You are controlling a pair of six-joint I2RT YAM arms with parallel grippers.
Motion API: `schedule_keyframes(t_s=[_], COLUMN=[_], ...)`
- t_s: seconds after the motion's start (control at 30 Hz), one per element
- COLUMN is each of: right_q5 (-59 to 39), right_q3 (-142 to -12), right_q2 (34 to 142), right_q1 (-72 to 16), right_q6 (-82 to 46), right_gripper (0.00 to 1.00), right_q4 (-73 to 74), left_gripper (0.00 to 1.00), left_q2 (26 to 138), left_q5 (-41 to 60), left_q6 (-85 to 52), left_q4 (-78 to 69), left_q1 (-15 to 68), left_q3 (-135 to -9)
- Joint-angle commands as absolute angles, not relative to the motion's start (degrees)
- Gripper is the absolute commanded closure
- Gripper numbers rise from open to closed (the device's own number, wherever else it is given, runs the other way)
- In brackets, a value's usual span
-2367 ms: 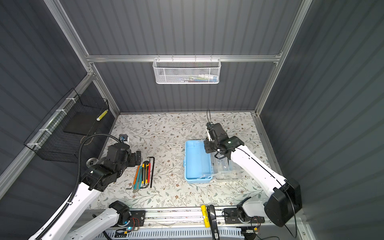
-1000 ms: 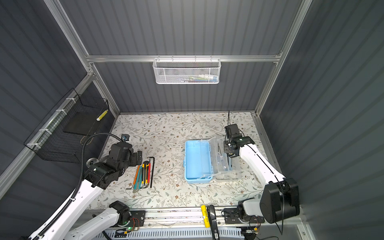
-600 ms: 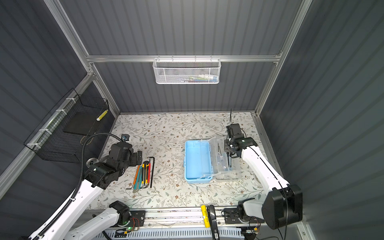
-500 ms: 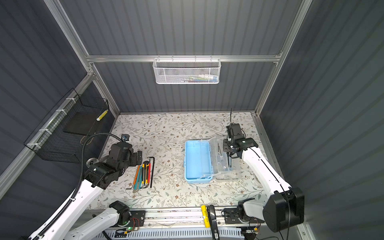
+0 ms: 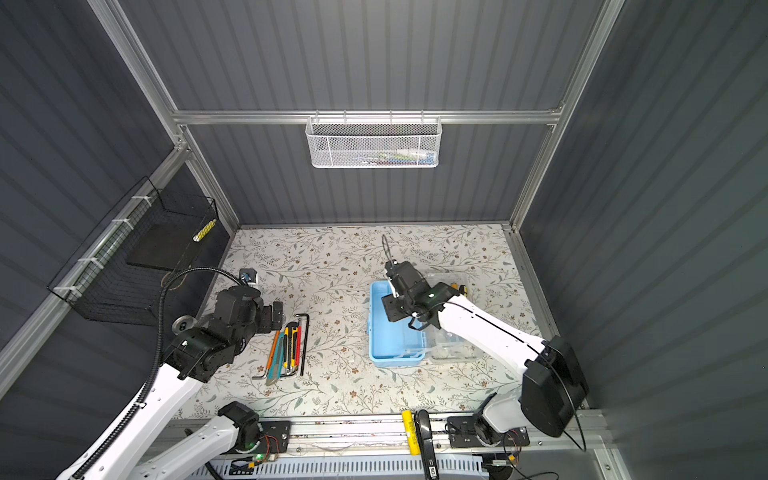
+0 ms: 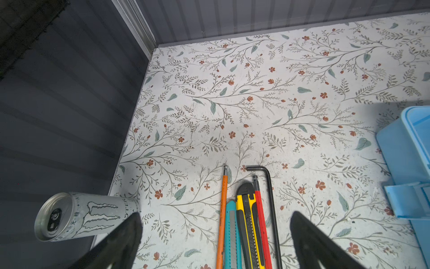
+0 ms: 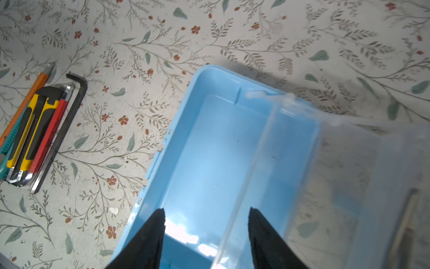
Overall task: Pack the tool kit
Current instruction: 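Move the right gripper back over the tool pile beside the left gripper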
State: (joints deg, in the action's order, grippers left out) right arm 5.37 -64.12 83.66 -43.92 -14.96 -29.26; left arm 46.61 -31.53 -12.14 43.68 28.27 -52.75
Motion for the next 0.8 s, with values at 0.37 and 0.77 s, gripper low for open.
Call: schedule_keyframes(t_s=[0.37,0.77], right_q5=[-1.1,-3.0], right_q3=[-78.3,-91.2], right_q2=[108.2,121.9], right_q1=[-60.3,-62.3], right_q6=[-25.0,-25.7], right_gripper=[0.44,0.45], right_q4=[-22.6,-24.8], left_gripper=[0.0,0.01], left_q2=[42.2,42.0], left_q5=[-31.6,-33.3], left_q6=[-12.0,-11.9], left_q4=[44.0,44.3], left_q1=[27.9,27.9], left_q3=[-53.0,-53.3])
